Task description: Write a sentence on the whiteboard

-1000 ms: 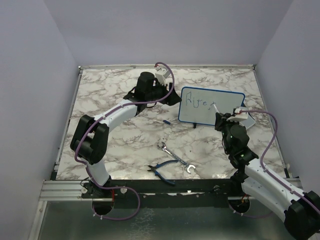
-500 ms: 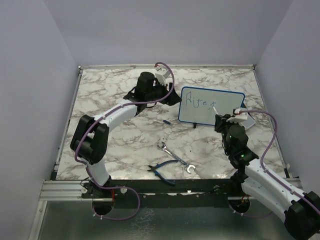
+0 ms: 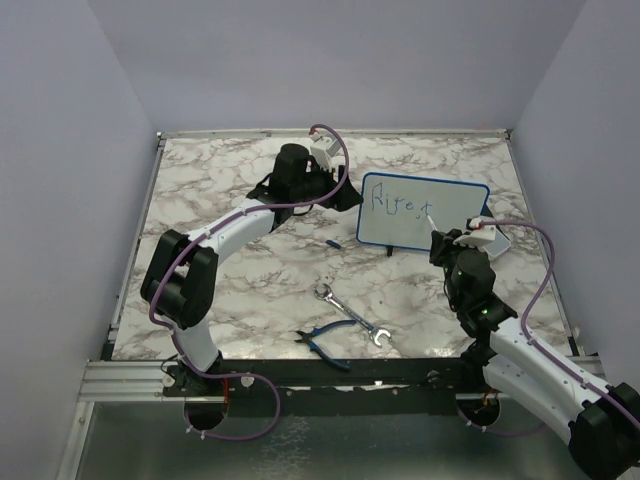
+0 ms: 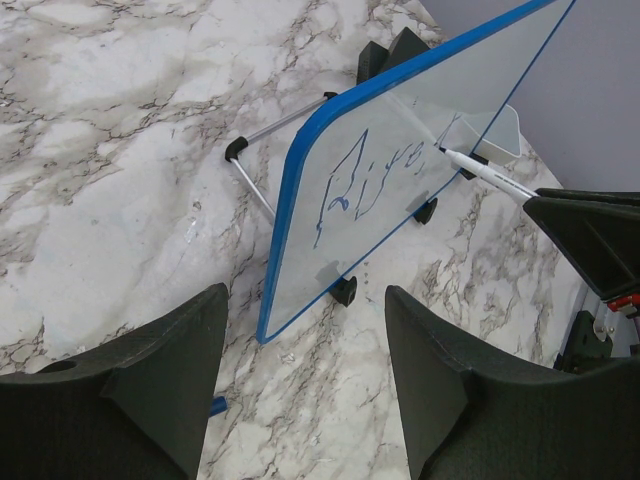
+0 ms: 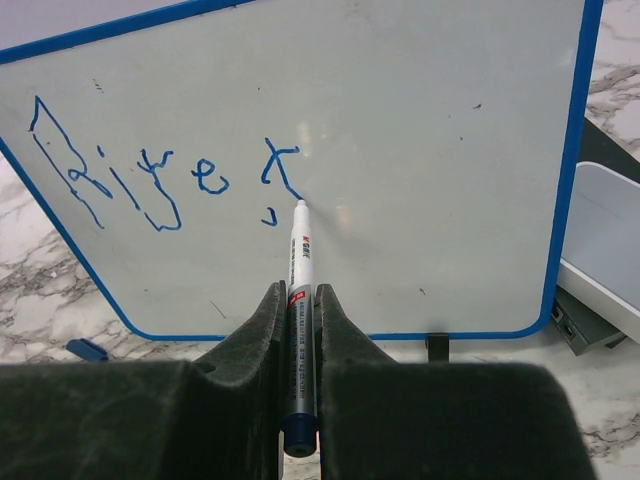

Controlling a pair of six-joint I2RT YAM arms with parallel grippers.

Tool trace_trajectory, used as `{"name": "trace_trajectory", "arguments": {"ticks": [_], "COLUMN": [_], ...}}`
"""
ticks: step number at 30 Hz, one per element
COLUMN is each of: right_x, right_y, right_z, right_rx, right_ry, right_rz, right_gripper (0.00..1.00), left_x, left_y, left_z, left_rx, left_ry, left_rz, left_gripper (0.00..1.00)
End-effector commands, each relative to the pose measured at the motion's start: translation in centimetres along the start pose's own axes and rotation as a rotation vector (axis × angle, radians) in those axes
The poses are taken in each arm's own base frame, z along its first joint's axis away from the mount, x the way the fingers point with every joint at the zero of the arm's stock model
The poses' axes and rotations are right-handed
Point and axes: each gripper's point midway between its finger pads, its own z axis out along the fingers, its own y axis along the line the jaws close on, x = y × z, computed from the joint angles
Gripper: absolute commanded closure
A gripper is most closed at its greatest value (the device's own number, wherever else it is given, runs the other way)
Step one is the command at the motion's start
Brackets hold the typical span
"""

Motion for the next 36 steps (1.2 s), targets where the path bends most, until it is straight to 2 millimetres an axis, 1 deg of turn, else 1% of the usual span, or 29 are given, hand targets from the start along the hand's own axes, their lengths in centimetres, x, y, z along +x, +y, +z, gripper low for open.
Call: {"name": "trace_trajectory", "arguments": {"ticks": [1, 10, 12, 16, 20, 23, 30, 36], "right_x": [0.7, -0.2, -0.4, -1.3, -2.1, -2.1, -2.5, -2.5], "right_y": [-1.6, -1.6, -1.4, -0.5, -1.0, -1.2, -0.7, -0.5], "right_z": [-0.2, -0.3, -0.3, -0.8, -1.3, -1.1, -0.6, -0.5], "right_rx": [0.074, 0.072, 0.062, -0.006, 0.014, 0.029, 0.022, 0.012], "right_ry": [0.014, -0.016, -0.021, -0.053, -0.082, -0.082, -0.096, -0.098], "right_rz": [-0.012, -0.009, -0.01, -0.006, 0.018, 0.019, 0.012, 0.008], "right_gripper": [0.99, 0.99, 0.99, 1.0, 0.99, 0.99, 0.99, 0.99], "left_x": [-0.4, -0.4, -0.4, -0.4, -0.4, -0.3, -0.3, -0.3], "left_y": [-0.8, -0.8, -0.9, -0.9, -0.9, -0.9, -0.9, -0.9], "left_z": [-0.3, -0.3, -0.3, -0.3, -0.3, -0.3, -0.3, -0.3], "left_rx": [0.032, 0.032, 0.033, 0.033, 0.034, 0.035, 0.035, 0.034], "left_ry": [0.0, 0.0, 0.0, 0.001, 0.001, 0.004, 0.002, 0.003], "left_rz": [0.008, 0.006, 0.006, 0.006, 0.005, 0.003, 0.004, 0.005], "left_gripper": [0.35, 0.35, 0.35, 0.35, 0.35, 0.35, 0.35, 0.35]}}
